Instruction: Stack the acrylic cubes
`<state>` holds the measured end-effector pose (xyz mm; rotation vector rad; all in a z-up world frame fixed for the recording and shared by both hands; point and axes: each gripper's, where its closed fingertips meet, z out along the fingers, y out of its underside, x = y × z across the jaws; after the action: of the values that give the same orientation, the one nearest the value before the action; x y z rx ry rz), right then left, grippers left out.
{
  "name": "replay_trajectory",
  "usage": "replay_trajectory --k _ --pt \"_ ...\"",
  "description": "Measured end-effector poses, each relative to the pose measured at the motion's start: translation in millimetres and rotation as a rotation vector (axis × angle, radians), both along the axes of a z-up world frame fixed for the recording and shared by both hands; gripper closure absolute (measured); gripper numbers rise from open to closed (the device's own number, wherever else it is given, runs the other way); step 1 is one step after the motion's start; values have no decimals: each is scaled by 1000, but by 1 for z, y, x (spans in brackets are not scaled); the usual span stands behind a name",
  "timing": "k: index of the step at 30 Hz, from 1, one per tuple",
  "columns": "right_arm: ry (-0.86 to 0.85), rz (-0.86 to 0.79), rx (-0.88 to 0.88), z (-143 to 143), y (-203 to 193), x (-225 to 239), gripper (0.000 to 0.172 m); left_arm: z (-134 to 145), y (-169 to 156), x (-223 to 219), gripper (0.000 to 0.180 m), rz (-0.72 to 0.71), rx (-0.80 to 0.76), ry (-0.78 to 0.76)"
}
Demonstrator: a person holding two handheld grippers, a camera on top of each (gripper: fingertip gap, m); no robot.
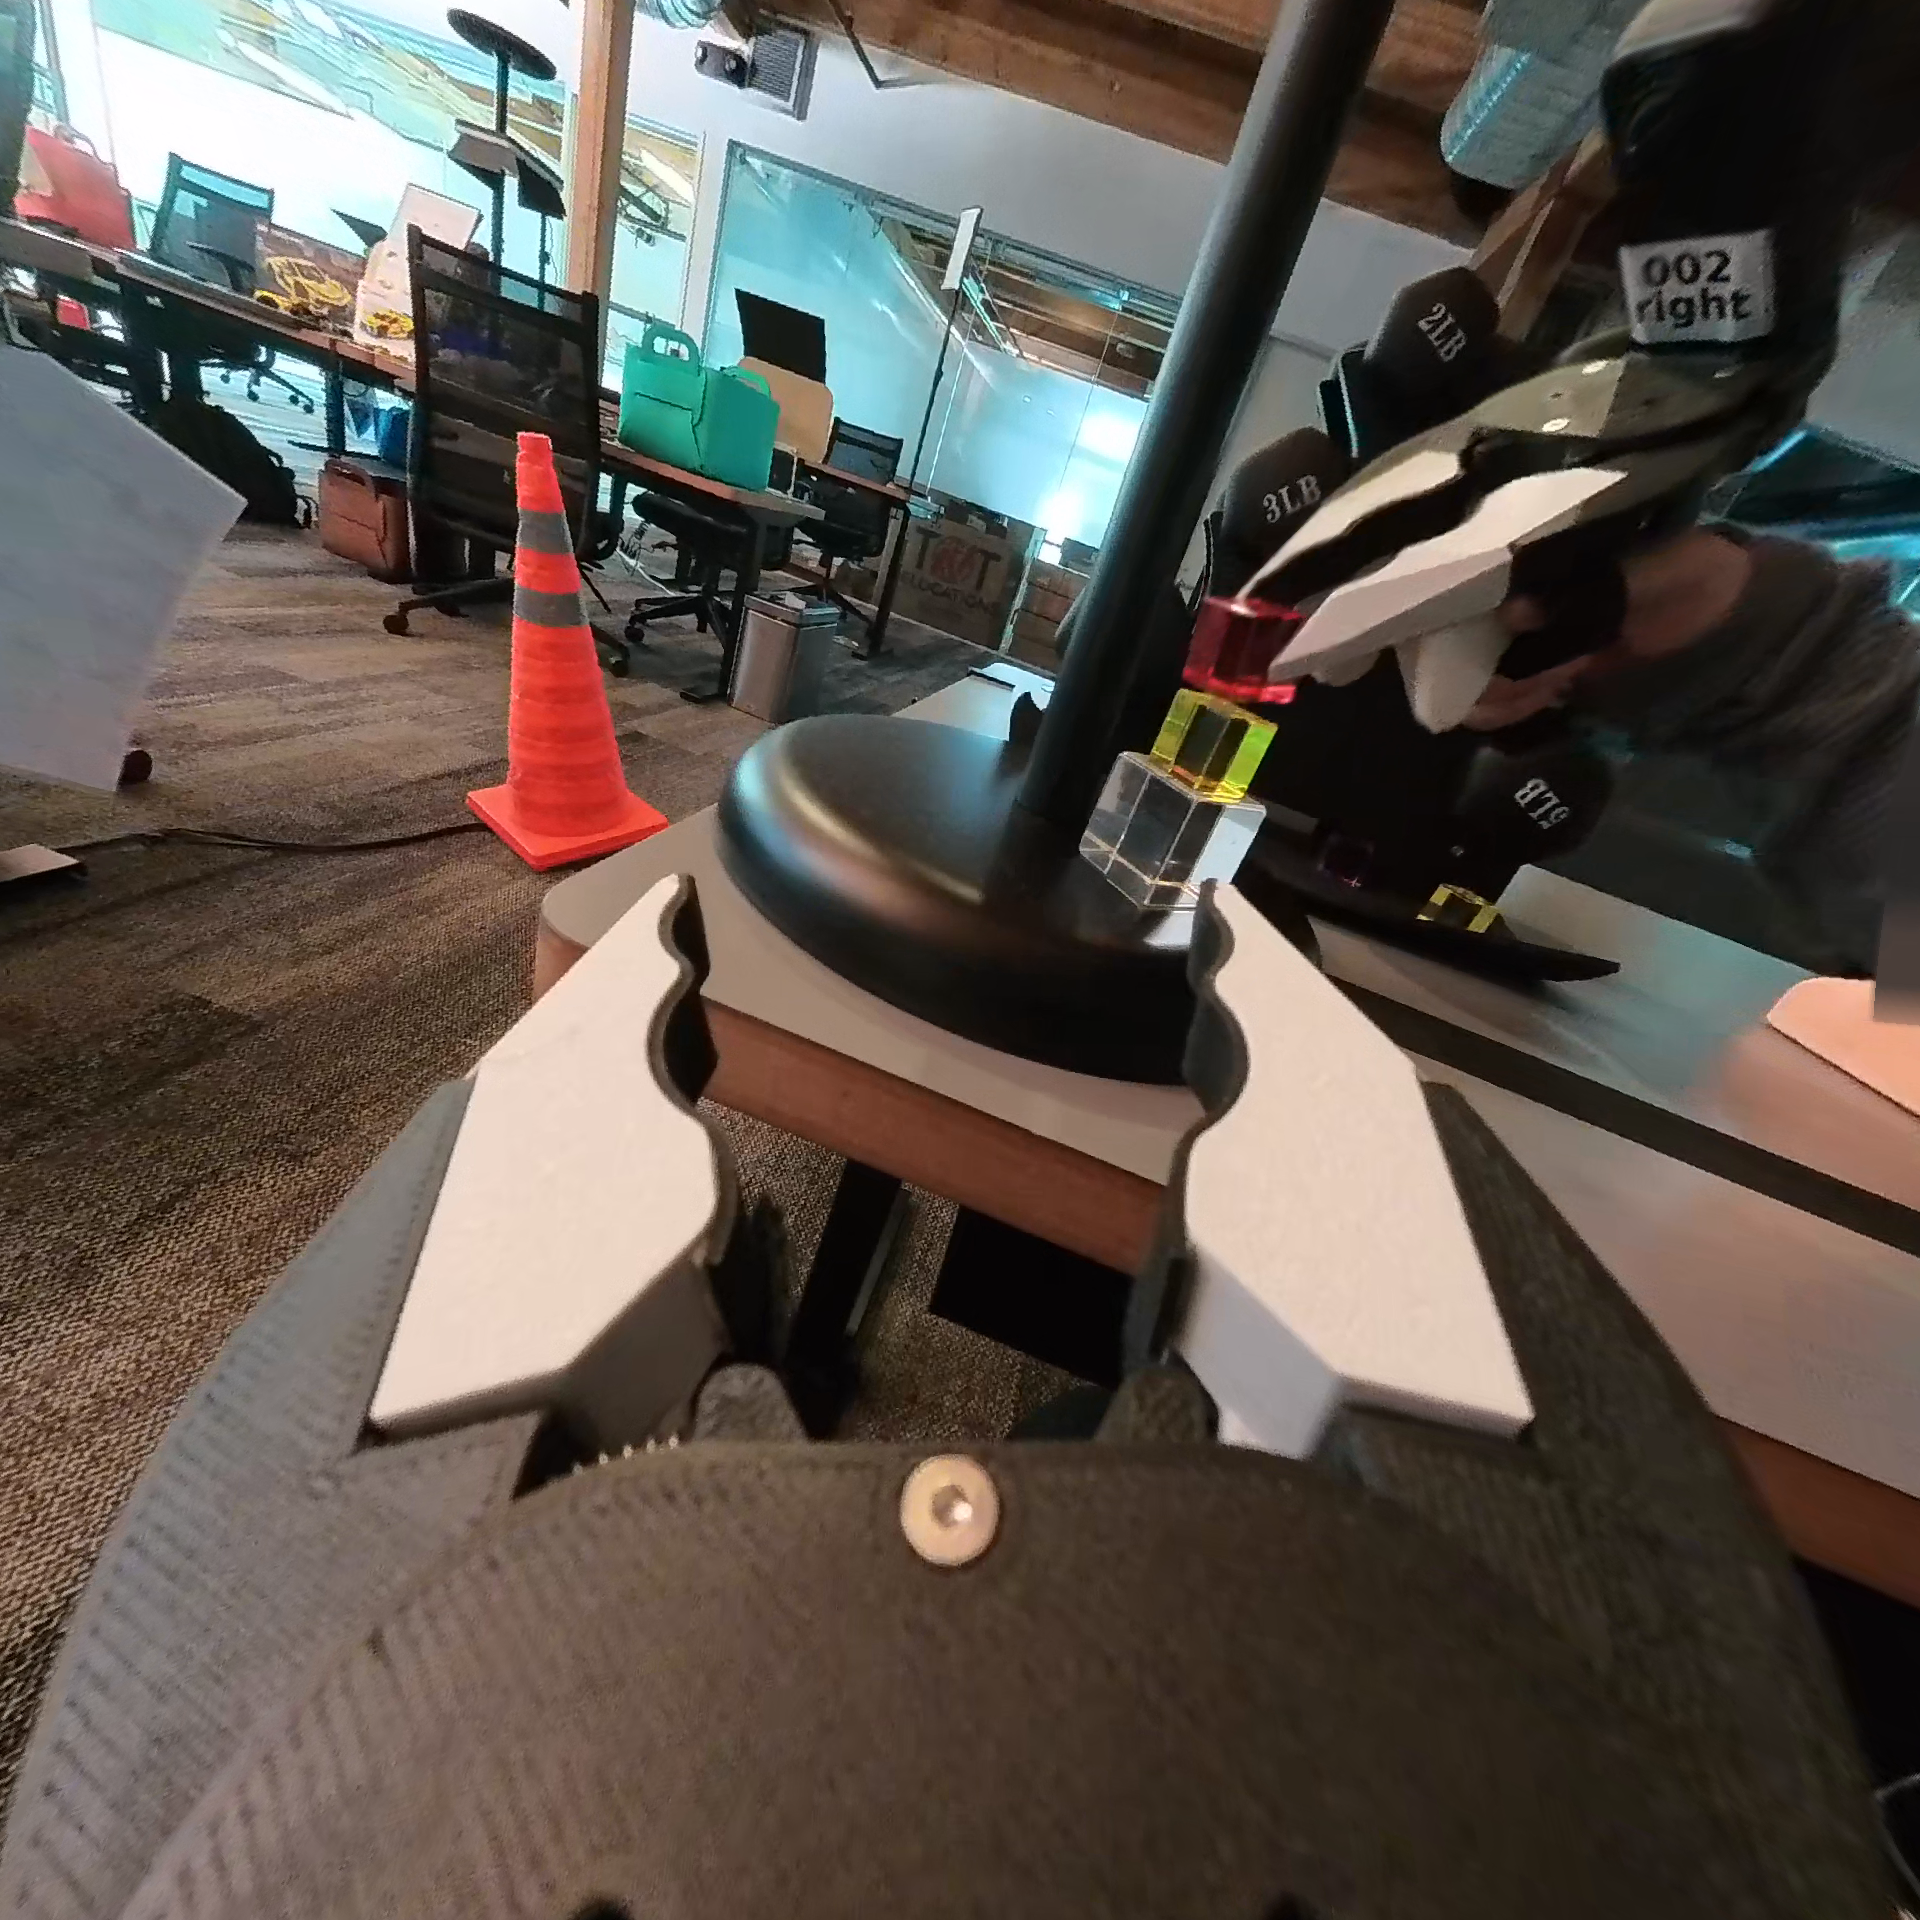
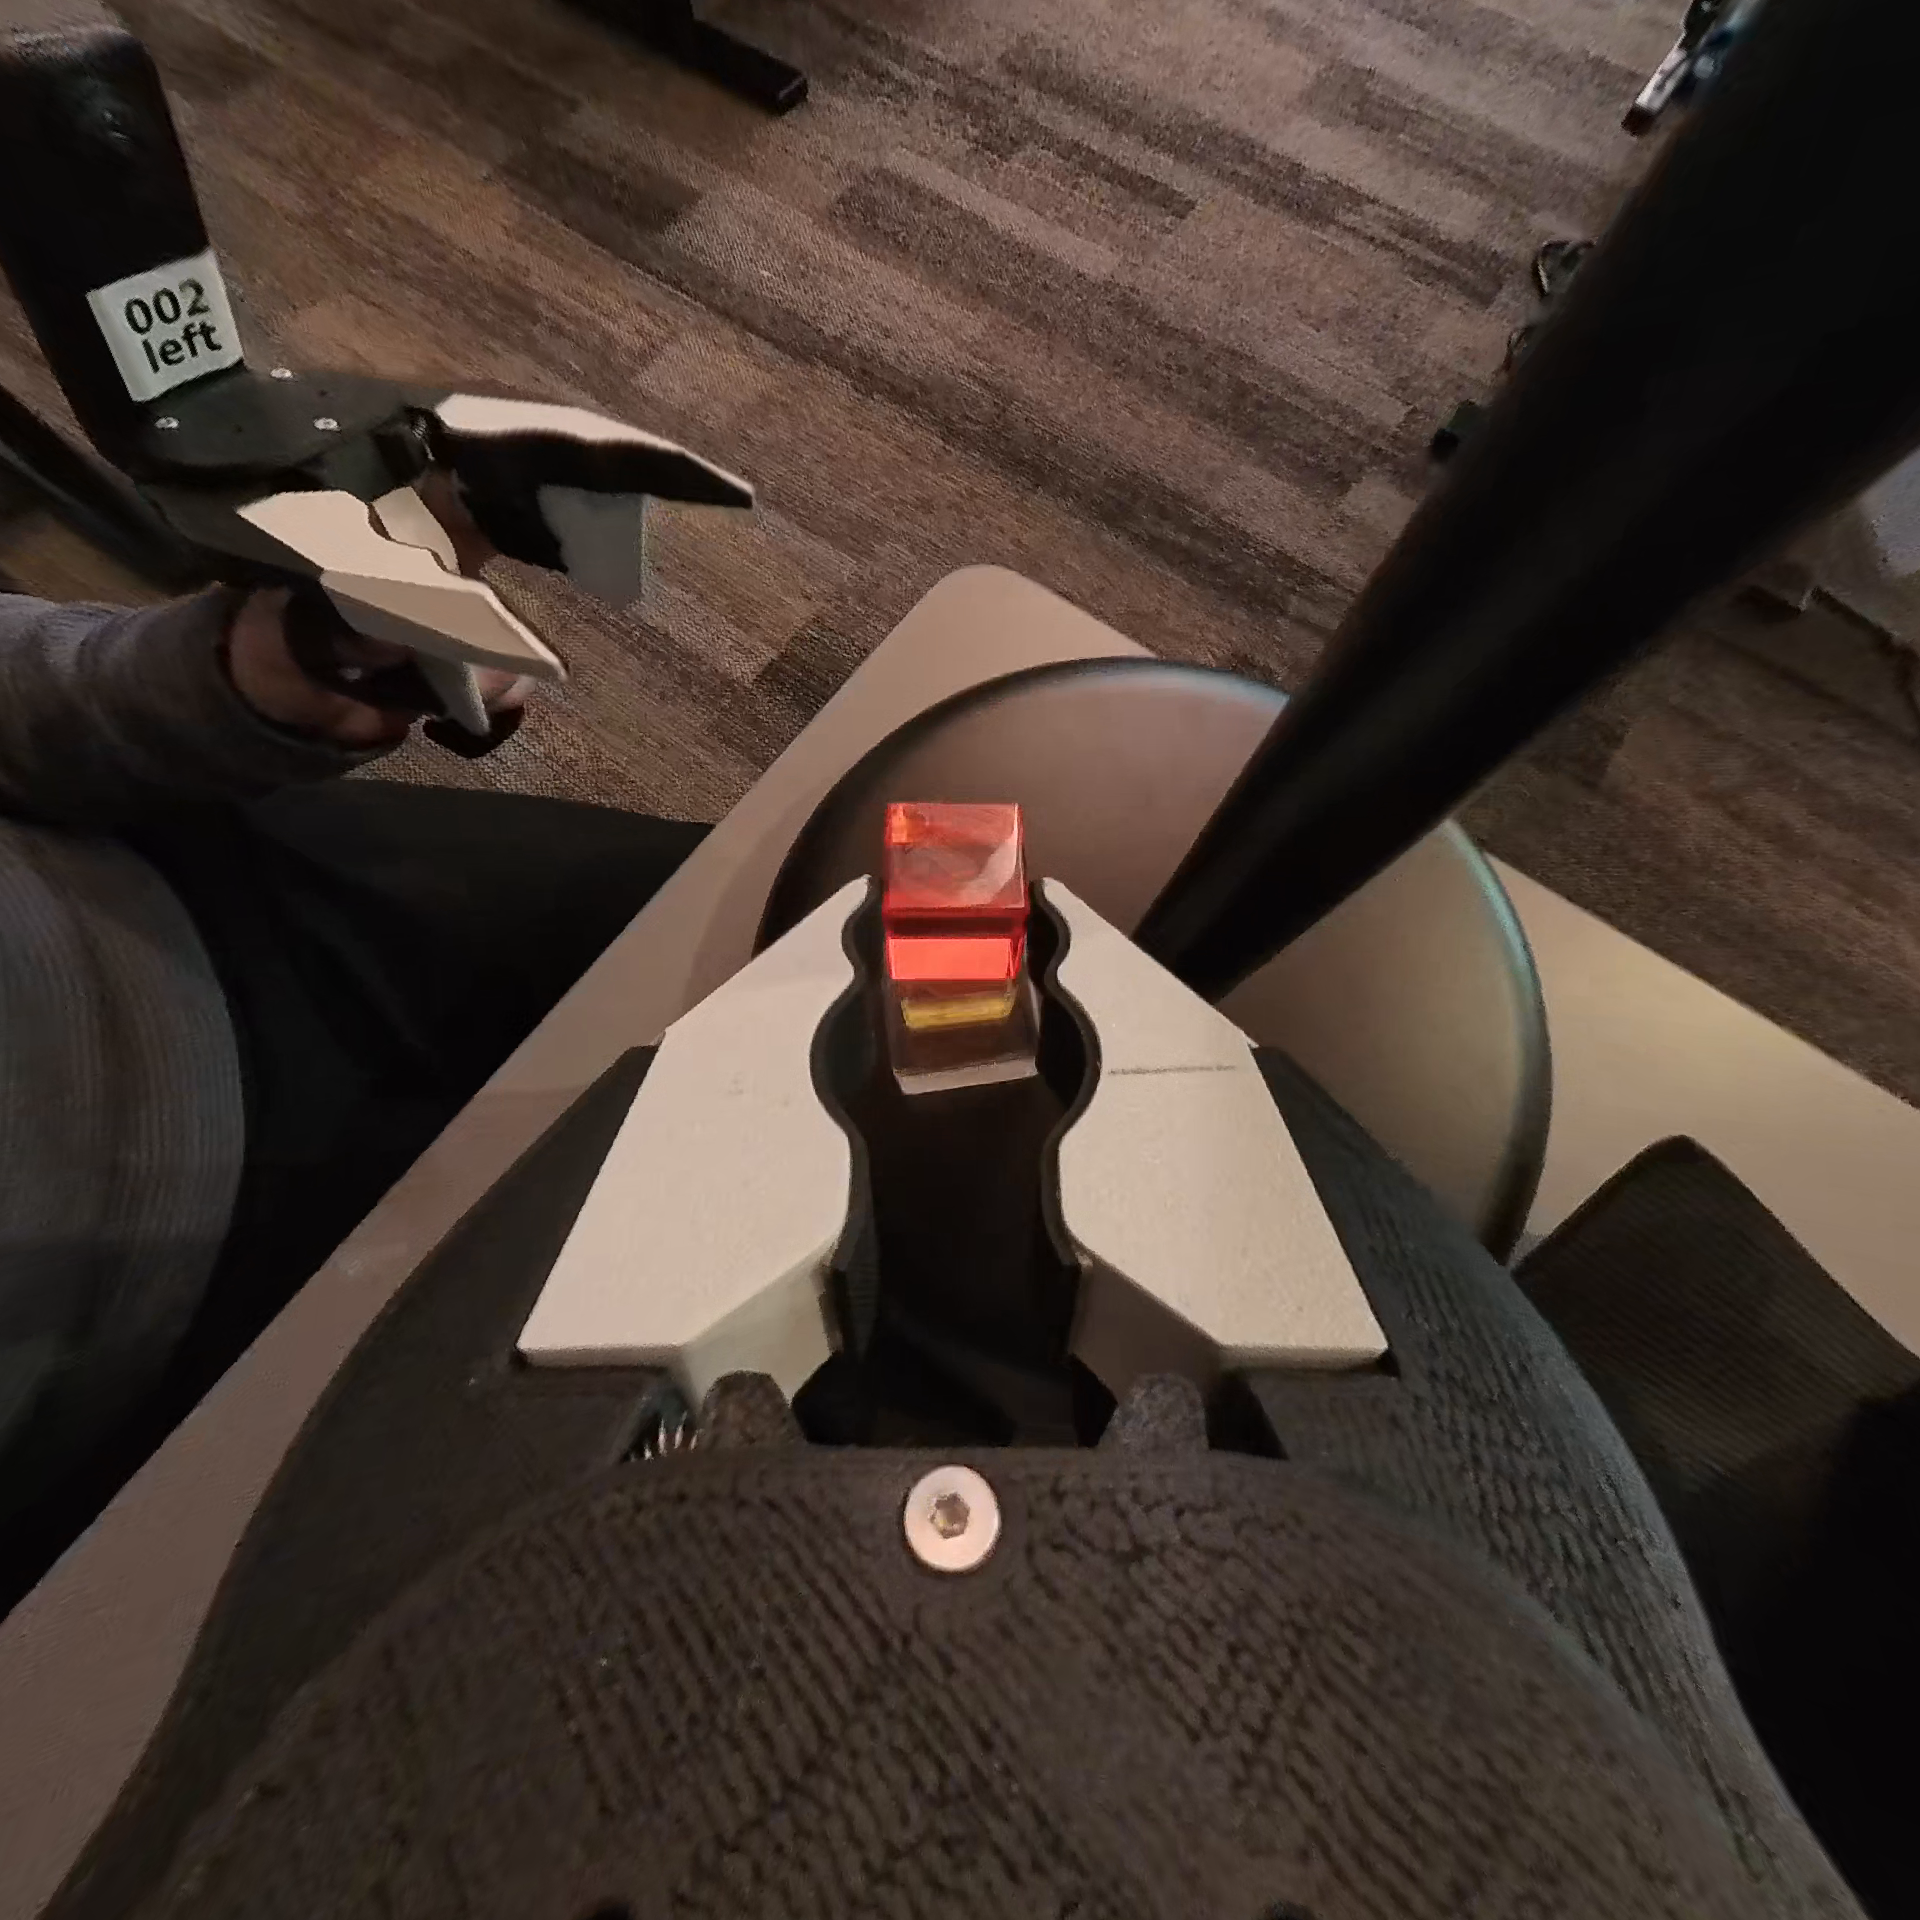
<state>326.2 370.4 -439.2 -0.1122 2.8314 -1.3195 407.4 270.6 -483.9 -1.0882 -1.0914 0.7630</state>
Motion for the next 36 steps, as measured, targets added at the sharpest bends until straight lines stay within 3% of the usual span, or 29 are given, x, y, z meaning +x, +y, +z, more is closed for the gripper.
replay_trajectory --k 9,13,15,17,20,23,26,29,32,36 --pt "26 3 -2 -7 3 -4 146 -1 3 -1 88 -7 -2 -4" --pt "27 5 -29 0 9 -1 125 -1 3 -1 88 -6 -3 -5" --pt "49 -30 -98 15 20 -1 124 -1 1 -1 88 -2 -4 -4" --pt "106 -151 -170 32 43 -12 124 0 -2 0 88 6 -1 -1" --pt "224 -524 -179 36 109 -51 134 -2 -7 -1 88 14 13 0" --pt "288 -876 -27 5 193 -73 141 -7 -6 -4 88 3 26 -11" --pt "296 -1180 18 -28 256 -77 147 -10 1 -7 87 -19 31 -18" --pt "187 -1351 45 -69 288 -67 131 -11 7 -8 87 -31 26 -18" --pt "117 -1419 17 -92 292 -66 113 -11 7 -8 87 -33 27 -20" --pt "115 -1471 17 -100 292 -76 114 -10 5 -6 87 -29 29 -15"
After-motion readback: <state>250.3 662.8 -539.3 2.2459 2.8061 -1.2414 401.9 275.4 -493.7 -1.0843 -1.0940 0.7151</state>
